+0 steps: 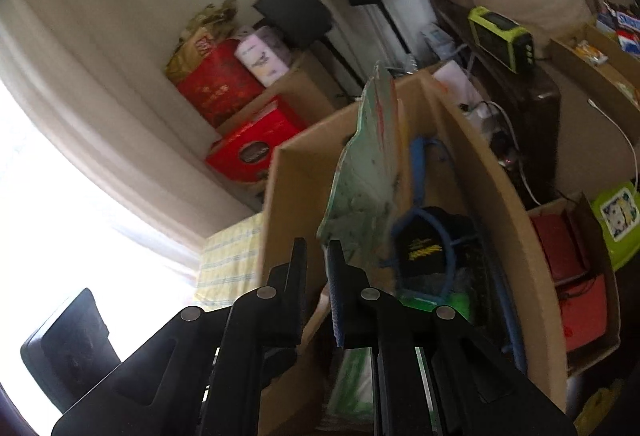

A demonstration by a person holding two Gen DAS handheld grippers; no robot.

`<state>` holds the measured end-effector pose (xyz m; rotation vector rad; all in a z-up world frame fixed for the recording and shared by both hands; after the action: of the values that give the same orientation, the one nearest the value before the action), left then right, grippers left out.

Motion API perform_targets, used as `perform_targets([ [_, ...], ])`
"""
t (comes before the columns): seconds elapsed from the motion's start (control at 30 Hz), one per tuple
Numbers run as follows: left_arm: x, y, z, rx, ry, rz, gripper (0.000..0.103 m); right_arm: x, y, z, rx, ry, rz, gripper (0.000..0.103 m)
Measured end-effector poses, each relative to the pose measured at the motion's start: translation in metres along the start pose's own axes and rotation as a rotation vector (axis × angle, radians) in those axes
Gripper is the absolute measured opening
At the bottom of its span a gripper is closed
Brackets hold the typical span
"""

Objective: Organize objects
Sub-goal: 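Carry the fan in the left tool over the cardboard box, then lower the fan into the box and open the left tool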

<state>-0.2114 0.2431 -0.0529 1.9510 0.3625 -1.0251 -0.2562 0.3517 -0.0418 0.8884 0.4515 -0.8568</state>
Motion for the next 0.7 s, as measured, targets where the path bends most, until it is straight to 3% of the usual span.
perform_targets([
  [0.2,0.010,-0.006,-0.007,0.018,0.004,0.027,0.003,0.004,-0.005,-0.035,0.075,-0.056,0.019,0.013],
  [0.43,0.031,-0.014,-0.007,0.006,-0.011,0.119,0.004,0.014,-0.014,-0.061,0.112,-0.112,0.037,0.014],
  [0.7,0.039,-0.018,-0.003,0.001,0.022,0.151,0.006,0.011,-0.037,-0.066,0.194,-0.049,0.081,0.014],
])
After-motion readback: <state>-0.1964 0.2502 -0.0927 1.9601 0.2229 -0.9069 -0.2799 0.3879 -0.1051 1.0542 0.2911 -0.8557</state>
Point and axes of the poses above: each gripper's, at about its wrist camera, not at the fingertips, and y roughly against the way its jaws point, z to its left, x to its underside, the point moved 7 cm from there along -y, roughly the way its jaws point, and after that the axes turned 12 degrees about -z, right-handed, at the moved point
